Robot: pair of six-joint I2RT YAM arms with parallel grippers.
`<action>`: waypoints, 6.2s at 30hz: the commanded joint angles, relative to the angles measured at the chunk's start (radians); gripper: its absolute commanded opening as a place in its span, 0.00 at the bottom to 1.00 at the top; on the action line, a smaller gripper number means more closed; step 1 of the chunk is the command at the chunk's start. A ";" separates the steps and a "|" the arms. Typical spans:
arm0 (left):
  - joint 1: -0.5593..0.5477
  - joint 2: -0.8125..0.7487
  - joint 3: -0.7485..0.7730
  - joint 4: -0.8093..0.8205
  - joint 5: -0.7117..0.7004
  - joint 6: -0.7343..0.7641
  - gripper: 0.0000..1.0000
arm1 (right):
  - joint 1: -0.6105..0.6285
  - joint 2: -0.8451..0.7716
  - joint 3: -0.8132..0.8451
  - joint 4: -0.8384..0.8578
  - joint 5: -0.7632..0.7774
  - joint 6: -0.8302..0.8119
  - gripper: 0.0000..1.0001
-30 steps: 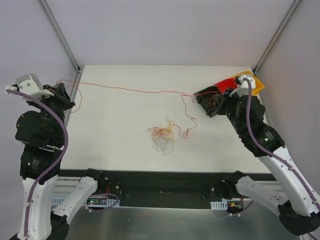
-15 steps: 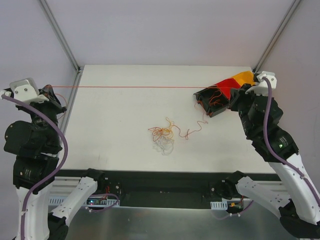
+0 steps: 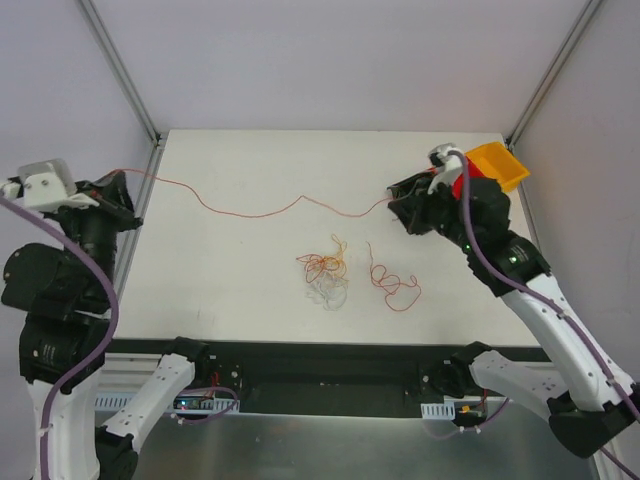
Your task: Untangle the cables
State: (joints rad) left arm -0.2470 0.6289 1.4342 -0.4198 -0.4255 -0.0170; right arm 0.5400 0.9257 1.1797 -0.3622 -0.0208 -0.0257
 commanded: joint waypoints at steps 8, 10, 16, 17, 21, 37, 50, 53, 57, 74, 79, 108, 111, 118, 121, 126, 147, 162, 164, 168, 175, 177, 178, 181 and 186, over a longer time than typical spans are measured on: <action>0.005 0.339 -0.184 -0.042 0.950 -0.457 0.00 | 0.049 0.188 -0.126 -0.058 -0.420 0.023 0.01; 0.003 0.350 -0.266 0.027 0.997 -0.504 0.00 | 0.044 0.188 -0.153 -0.051 -0.425 0.023 0.00; -0.037 0.409 -0.426 0.308 1.136 -0.659 0.00 | 0.077 0.186 -0.216 0.120 -0.599 0.069 0.01; -0.052 0.426 -0.425 0.309 1.133 -0.660 0.00 | 0.077 0.196 -0.215 0.127 -0.585 0.070 0.01; -0.106 0.511 -0.414 0.332 1.122 -0.666 0.00 | 0.078 0.268 -0.158 0.141 -0.593 0.084 0.01; -0.184 0.681 -0.342 0.412 1.363 -0.633 0.00 | 0.080 0.254 -0.078 0.161 -0.447 -0.109 0.11; -0.206 0.710 -0.365 0.415 1.528 -0.610 0.00 | 0.077 0.268 -0.098 0.203 -0.585 -0.160 0.42; -0.206 0.716 -0.359 0.417 1.533 -0.612 0.00 | 0.077 0.279 -0.104 0.210 -0.675 -0.157 0.50; -0.206 0.716 -0.344 0.417 1.528 -0.620 0.00 | 0.071 0.242 -0.132 0.197 -0.621 -0.126 0.51; -0.206 0.683 -0.310 0.417 1.544 -0.643 0.00 | 0.074 0.148 -0.295 0.402 -0.786 -0.045 0.70; -0.204 0.680 -0.282 0.417 1.536 -0.650 0.00 | 0.132 0.217 -0.302 0.460 -0.800 -0.042 0.69; -0.230 0.799 -0.311 0.404 1.358 -0.604 0.00 | 0.095 0.085 -0.008 0.284 -0.348 0.188 0.00; -0.244 0.838 -0.294 0.414 1.334 -0.635 0.00 | 0.049 0.146 0.118 0.153 -0.337 0.161 0.00; -0.164 0.773 -0.305 0.415 1.220 -0.638 0.66 | -0.103 0.191 0.228 0.057 -0.269 0.096 0.00; -0.115 0.714 -0.346 0.415 1.214 -0.615 0.77 | -0.153 0.238 0.322 0.019 -0.237 0.057 0.00; -0.080 0.605 -0.405 0.411 1.251 -0.583 0.81 | -0.224 0.318 0.461 -0.017 -0.154 -0.023 0.00; -0.078 0.601 -0.265 0.354 1.485 -0.517 0.86 | -0.410 0.512 0.428 0.183 -0.131 -0.077 0.00; -0.058 0.623 -0.319 0.306 1.447 -0.422 0.88 | -0.442 0.458 0.184 0.170 -0.065 -0.086 0.00; -0.052 0.617 -0.334 0.303 1.435 -0.416 0.88 | -0.440 0.475 0.140 0.174 -0.061 -0.068 0.00; -0.041 0.611 -0.353 0.299 1.432 -0.406 0.88 | -0.440 0.533 0.087 0.161 -0.027 -0.027 0.00; -0.038 0.600 -0.376 0.294 1.416 -0.394 0.88 | -0.454 0.677 0.092 0.164 0.013 0.114 0.00; -0.037 0.601 -0.376 0.289 1.413 -0.393 0.88 | -0.468 0.731 0.107 0.183 -0.014 0.136 0.00; -0.038 0.603 -0.377 0.291 1.412 -0.391 0.88 | -0.471 0.758 0.124 0.184 -0.016 0.138 0.00; -0.037 0.604 -0.379 0.289 1.410 -0.390 0.88 | -0.476 0.850 0.179 0.189 -0.030 0.127 0.00; -0.037 0.612 -0.380 0.288 1.409 -0.390 0.88 | -0.476 0.990 0.303 0.129 -0.062 0.109 0.00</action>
State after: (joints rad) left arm -0.2928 1.2564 1.0634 -0.1406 0.9844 -0.4400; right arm 0.0650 1.8507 1.3548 -0.2150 -0.0525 0.0746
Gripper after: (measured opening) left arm 0.880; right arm 0.009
